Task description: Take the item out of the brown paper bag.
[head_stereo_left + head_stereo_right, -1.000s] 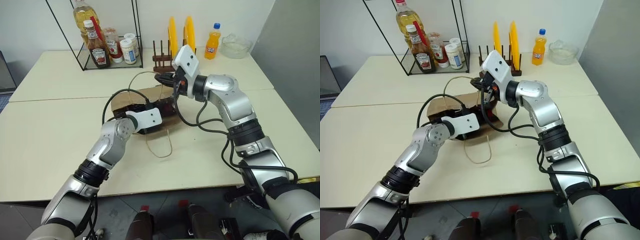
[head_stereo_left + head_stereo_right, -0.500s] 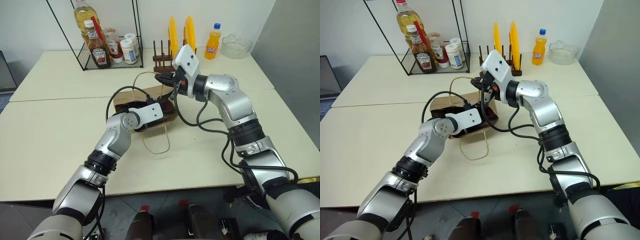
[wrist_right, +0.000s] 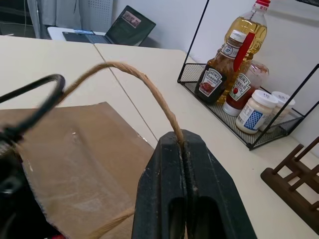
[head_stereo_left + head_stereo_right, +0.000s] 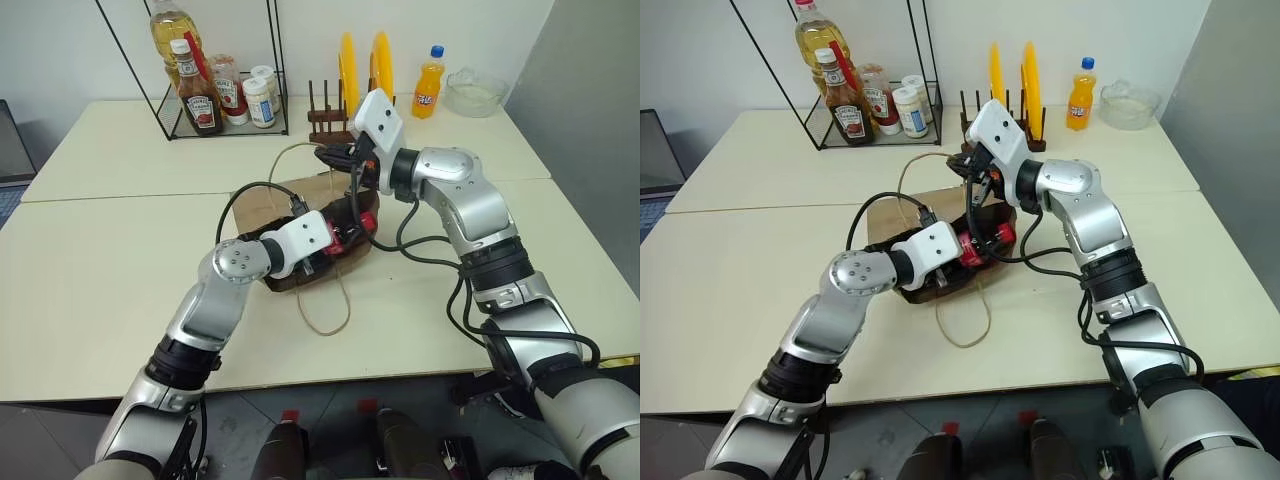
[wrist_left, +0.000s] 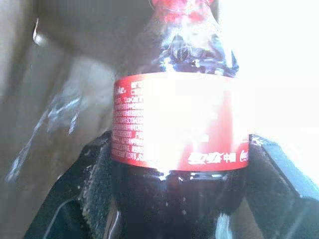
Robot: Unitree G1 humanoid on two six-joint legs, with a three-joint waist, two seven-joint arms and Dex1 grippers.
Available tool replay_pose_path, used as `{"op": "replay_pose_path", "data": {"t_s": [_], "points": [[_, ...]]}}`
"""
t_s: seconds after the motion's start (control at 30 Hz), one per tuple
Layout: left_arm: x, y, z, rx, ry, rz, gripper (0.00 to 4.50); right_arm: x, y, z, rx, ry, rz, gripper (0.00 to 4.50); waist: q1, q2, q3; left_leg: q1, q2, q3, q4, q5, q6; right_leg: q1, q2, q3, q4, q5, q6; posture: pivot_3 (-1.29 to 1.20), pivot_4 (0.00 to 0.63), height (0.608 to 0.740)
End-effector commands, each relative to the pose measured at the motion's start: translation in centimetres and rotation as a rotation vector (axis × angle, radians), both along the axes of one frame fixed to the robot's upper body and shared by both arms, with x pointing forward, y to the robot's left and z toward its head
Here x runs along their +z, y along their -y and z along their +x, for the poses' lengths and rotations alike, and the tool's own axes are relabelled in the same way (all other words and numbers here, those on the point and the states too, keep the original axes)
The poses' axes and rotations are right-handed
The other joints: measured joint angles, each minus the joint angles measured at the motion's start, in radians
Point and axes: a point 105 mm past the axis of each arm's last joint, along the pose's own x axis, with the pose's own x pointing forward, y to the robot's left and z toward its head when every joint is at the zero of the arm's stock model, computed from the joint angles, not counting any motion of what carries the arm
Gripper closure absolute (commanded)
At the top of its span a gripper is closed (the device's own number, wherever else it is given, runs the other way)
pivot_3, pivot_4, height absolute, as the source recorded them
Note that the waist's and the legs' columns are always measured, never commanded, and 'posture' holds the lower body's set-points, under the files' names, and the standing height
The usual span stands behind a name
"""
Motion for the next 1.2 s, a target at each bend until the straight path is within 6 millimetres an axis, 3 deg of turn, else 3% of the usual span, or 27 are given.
{"op": "replay_pose_path", "data": {"t_s": [0.03, 0.17, 0.4, 0.57, 0.73, 0.87, 0.97, 1.1, 1.2], "points": [[1.6, 0.3, -2.8, -0.139, 0.011, -0.005, 1.29, 1.5, 0.2, -0.2, 0.009, 0.053, 0.023, 4.5, -0.001, 0.0, 0.0, 0.0, 0.0, 0.0, 0.0, 0.0, 0.0, 0.0, 0.0, 0.0, 0.0, 0.0, 0.0, 0.0, 0.15, 0.74], [2.1, -0.1, -5.2, -0.229, -0.054, -0.04, 1.29, 1.4, 0.3, -0.2, 0.011, 0.05, 0.018, 4.5, -0.002, 0.0, 0.0, 0.001, 0.0, 0.0, -0.001, 0.0, 0.0, 0.0, 0.001, 0.0, 0.0, 0.0, 0.0, 0.0, 0.15, 0.74], [4.9, -2.0, -6.7, -0.258, -0.114, -0.098, 1.29, 1.1, 0.3, -0.1, 0.023, 0.044, 0.005, 4.5, -0.002, 0.0, 0.0, 0.0, 0.0, 0.0, 0.0, 0.0, 0.0, 0.0, 0.001, 0.0, -0.001, 0.0, 0.0, 0.0, 0.15, 0.74], [7.0, -5.0, -7.7, -0.179, -0.19, -0.179, 1.29, 0.7, 0.4, -0.1, 0.034, 0.036, -0.003, 4.5, -0.002, 0.0, 0.0, 0.0, 0.0, 0.0, -0.001, 0.0, 0.0, 0.0, 0.002, 0.0, -0.002, 0.0, 0.0, 0.0, 0.15, 0.74], [9.4, -7.5, -9.9, -0.163, -0.261, -0.234, 1.29, 0.3, 0.7, 0.3, 0.023, 0.028, -0.013, 4.5, -0.004, 0.0, 0.0, 0.0, 0.001, 0.0, -0.001, 0.0, 0.0, 0.0, 0.003, -0.001, -0.003, 0.0, 0.0, 0.0, 0.15, 0.74], [11.0, -12.0, -10.2, -0.03, -0.254, -0.299, 1.29, 0.0, 0.9, 0.7, 0.014, 0.027, -0.02, 4.5, -0.006, 0.0, 0.0, 0.0, 0.001, 0.0, -0.001, 0.0, 0.0, 0.0, 0.003, 0.0, -0.003, 0.0, 0.0, 0.0, 0.15, 0.74], [10.4, -16.5, -9.6, 0.137, -0.24, -0.307, 1.29, -0.2, 0.9, 0.7, 0.018, 0.028, -0.026, 4.5, -0.008, 0.001, 0.0, 0.001, 0.001, 0.001, -0.002, 0.0, 0.0, 0.0, 0.003, 0.0, -0.004, 0.0, -0.001, 0.0, 0.15, 0.74], [9.6, -23.1, -5.4, 0.501, -0.055, -0.296, 1.29, -0.5, 0.9, 0.6, 0.023, 0.035, -0.034, 4.5, -0.005, 0.0, 0.0, 0.001, 0.001, 0.0, -0.002, 0.0, 0.0, 0.0, 0.004, -0.002, -0.004, -0.001, -0.001, 0.0, 0.15, 0.74], [7.6, -25.5, -2.6, 0.708, 0.006, -0.278, 1.29, -0.7, 0.8, 0.5, 0.028, 0.038, -0.037, 4.5, 0.006, 0.0, 0.0, 0.001, 0.001, -0.001, -0.001, 0.0, 0.0, 0.001, 0.003, -0.002, -0.004, 0.0, -0.001, 0.0, 0.15, 0.74]]}}
